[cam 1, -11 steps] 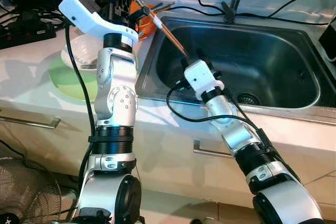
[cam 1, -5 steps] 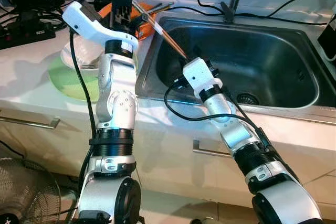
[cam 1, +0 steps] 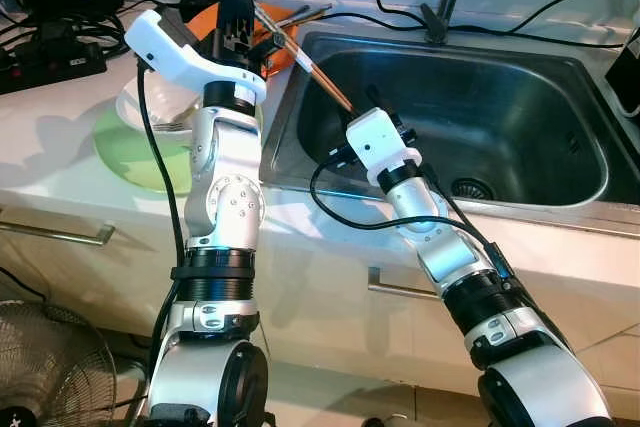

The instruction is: Kitchen organization

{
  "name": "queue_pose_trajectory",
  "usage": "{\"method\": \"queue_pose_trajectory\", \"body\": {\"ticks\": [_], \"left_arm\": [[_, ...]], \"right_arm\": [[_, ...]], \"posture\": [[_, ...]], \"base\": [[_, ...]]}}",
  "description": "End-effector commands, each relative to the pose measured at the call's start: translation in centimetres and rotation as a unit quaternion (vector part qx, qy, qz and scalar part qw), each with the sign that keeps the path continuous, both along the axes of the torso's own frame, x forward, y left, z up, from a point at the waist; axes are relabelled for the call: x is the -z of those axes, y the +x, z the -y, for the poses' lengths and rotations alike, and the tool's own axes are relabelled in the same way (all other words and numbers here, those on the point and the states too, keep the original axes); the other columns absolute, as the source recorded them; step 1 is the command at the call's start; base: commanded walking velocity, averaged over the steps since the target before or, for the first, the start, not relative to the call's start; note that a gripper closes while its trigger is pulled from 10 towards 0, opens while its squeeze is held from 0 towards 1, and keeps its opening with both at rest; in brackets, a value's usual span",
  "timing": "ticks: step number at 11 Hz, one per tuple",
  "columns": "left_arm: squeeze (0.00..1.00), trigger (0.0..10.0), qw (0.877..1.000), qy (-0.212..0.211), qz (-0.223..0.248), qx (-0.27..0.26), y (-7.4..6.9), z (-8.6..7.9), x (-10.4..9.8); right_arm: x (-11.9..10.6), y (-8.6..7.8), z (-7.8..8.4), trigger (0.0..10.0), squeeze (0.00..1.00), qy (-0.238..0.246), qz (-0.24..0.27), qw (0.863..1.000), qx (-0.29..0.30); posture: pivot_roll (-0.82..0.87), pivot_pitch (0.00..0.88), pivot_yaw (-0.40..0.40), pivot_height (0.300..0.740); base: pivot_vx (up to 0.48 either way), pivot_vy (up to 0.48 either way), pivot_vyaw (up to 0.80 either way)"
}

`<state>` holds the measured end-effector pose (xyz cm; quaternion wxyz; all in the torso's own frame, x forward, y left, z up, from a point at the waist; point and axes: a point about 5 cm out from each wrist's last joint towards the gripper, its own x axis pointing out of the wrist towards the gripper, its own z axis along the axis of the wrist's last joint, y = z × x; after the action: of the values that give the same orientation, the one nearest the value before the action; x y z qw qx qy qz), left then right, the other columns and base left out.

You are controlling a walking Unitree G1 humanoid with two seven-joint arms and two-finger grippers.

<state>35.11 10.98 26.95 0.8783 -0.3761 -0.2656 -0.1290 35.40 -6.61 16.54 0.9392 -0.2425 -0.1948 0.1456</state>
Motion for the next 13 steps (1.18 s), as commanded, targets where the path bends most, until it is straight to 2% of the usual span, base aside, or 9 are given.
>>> {"method": "queue_pose_trajectory", "body": {"ticks": [1, 2, 13], "left_arm": [[0.0, 10.0, 0.999, -0.029, -0.022, 0.033, -0.32, 2.37, 1.03], [0.0, 10.0, 0.999, -0.029, -0.022, 0.034, -0.34, 2.39, 1.04], [0.0, 10.0, 0.999, -0.012, -0.022, 0.042, -0.39, 2.75, 0.49]], "right_arm": [[-0.75, 0.08, -0.03, 4.7, 0.0, 0.015, 0.008, 1.0, -0.003], [-0.77, 0.05, -0.07, 0.0, 0.0, 0.02, 0.007, 1.0, -0.006], [-0.32, -0.01, -0.14, 0.0, 0.0, 0.02, -0.005, 1.0, -0.01]], "posture": [[0.03, 0.041, -0.01, 0.74], [0.03, 0.041, -0.01, 0.74], [0.04, 0.043, -0.011, 0.74]], "base": [[0.0, 0.0, 0.0], [0.0, 0.0, 0.0], [0.0, 0.0, 0.0]]}}
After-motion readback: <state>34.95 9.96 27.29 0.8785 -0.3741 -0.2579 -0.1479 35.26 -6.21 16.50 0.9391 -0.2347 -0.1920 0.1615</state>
